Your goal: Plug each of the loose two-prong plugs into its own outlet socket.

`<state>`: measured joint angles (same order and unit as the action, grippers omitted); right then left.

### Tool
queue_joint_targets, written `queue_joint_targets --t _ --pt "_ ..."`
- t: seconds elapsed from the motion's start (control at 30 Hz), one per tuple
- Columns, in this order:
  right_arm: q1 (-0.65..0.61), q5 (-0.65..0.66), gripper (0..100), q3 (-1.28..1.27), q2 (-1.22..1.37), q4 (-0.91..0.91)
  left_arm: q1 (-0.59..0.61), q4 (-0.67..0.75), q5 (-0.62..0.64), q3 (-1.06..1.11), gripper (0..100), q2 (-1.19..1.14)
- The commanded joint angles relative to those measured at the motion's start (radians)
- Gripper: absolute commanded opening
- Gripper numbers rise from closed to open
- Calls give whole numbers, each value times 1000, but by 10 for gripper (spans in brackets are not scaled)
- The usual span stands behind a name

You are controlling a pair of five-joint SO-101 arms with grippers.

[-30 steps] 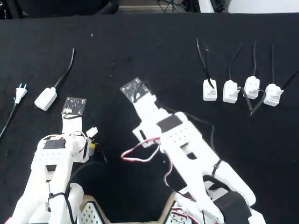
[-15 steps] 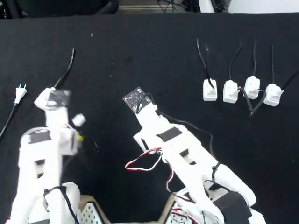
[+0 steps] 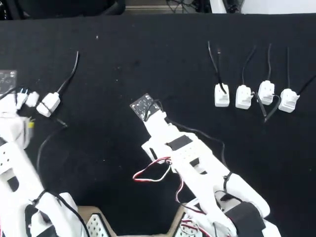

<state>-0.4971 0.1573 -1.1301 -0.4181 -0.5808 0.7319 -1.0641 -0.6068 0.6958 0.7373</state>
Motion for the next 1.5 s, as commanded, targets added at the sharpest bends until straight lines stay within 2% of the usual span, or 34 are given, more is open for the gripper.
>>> queue_joint_targets --t 0.0,0.23,0.63,0.9,1.23,1.47 --pt "-9 9 204 1 -31 20 150 28 -183 -61 217 -41" --pt "-9 9 204 -2 -31 20 297 155 -328 -85 217 -265" --pt "-9 9 204 -4 -31 20 314 311 -463 -117 215 -516" --pt "-9 9 204 -4 -31 20 321 500 -471 -119 215 -657" --pt "-8 9 204 -4 -31 20 320 572 -471 -145 214 -815" --pt "-8 9 204 -4 -31 20 321 574 -471 -142 212 -896"
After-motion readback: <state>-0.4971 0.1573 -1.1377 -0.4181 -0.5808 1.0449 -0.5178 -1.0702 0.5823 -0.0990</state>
